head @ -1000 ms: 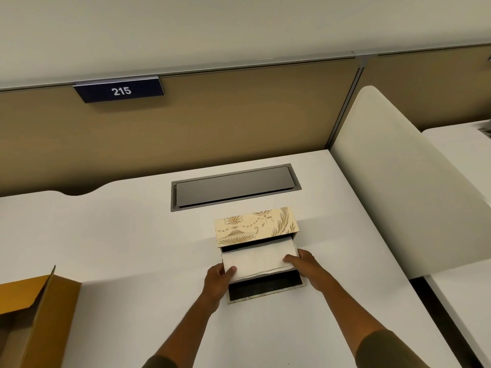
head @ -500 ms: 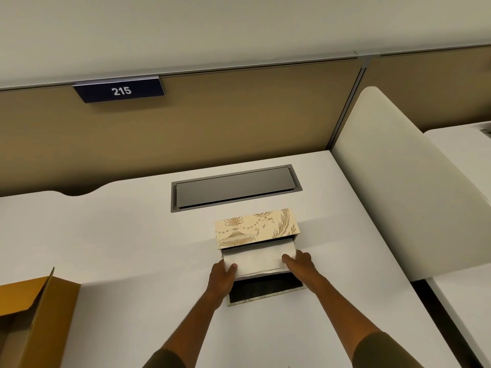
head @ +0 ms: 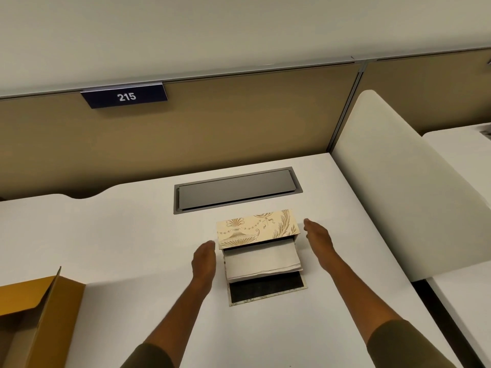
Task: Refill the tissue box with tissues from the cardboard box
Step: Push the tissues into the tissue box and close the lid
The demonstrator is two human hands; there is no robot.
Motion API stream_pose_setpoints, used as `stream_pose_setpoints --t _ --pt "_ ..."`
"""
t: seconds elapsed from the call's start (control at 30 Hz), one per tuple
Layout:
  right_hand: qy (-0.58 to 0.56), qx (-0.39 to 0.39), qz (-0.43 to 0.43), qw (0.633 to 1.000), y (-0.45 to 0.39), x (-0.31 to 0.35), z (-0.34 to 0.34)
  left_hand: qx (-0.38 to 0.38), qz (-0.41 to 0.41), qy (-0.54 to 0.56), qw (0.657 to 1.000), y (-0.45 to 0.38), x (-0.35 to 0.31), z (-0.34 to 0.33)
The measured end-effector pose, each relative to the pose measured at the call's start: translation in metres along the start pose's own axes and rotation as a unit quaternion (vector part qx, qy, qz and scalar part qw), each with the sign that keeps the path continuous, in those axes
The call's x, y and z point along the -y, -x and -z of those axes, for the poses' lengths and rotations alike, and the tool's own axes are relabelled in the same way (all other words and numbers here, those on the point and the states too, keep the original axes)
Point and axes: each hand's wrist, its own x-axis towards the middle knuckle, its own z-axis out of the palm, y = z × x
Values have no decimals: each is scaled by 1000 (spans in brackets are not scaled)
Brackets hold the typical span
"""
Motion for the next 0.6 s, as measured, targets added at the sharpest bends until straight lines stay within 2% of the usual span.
stream_pose_setpoints --t 0.1,0.17,0.3,0.6 --pt "26 40 52 998 -1 12 -1 -5 -78 -31 996 -2 -16 -2" --pt "66 37 85 993 -2 13 -3 -21 -110 -72 991 -4 -16 -3" --pt "83 6 101 991 0 7 -5 -31 -121 -88 988 -3 -11 -2" --pt "92 -9 126 988 19 -21 2 -13 -161 -84 983 17 14 10"
